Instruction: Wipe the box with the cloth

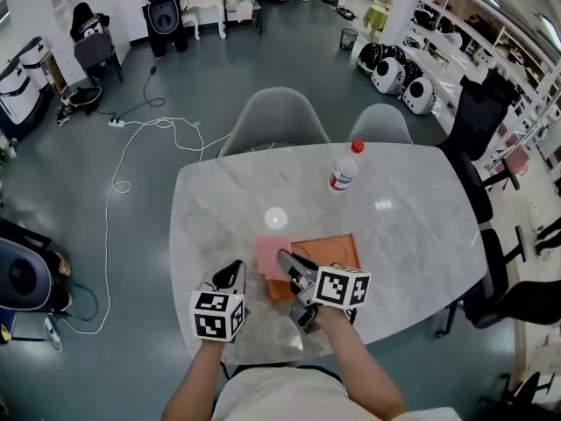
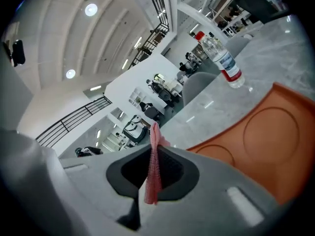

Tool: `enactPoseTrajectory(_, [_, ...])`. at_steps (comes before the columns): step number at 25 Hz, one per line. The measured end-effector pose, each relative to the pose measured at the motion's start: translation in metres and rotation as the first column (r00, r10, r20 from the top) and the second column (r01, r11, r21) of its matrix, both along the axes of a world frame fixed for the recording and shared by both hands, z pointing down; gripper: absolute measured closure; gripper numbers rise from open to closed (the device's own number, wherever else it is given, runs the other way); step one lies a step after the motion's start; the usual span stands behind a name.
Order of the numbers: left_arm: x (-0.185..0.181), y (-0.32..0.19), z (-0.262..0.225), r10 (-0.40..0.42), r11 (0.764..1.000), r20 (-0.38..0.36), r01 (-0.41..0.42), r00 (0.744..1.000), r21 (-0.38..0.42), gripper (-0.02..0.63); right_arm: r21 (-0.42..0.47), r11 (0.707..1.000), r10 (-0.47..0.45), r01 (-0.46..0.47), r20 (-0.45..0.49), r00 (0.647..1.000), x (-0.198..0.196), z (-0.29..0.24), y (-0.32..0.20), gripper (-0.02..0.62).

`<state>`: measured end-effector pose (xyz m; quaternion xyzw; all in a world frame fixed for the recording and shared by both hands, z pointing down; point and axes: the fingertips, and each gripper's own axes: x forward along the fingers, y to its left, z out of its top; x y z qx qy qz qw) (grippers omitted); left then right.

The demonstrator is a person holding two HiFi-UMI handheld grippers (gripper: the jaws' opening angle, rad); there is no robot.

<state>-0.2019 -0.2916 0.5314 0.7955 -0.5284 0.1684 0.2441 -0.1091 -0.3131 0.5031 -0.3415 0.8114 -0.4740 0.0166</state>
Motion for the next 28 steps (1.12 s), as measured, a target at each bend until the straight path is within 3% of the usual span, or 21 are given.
enactPoseTrajectory(8, [0.010, -0.007, 0.010, 0.020, 1.000, -0.006, -0.020, 1.000, -0.023, 0.591, -0.065, 0.996, 0.054, -0.063, -0.129, 0.990, 0.019, 0.038, -0.010, 0.578])
enactPoseTrajectory(16, [0.020, -0.012, 0.012, 0.050, 0.998, -0.006, -0.050, 0.999, -0.038, 0.591, -0.057, 0.994, 0.077, -0.094, -0.252, 0.965, 0.035, 0.042, -0.018, 0.578])
enactPoseTrajectory(28, [0.034, -0.012, 0.014, 0.054, 0.998, 0.009, -0.053, 0.999, -0.044, 0.591, -0.018, 0.996, 0.080, -0.091, -0.326, 0.942, 0.063, 0.039, -0.025, 0.578])
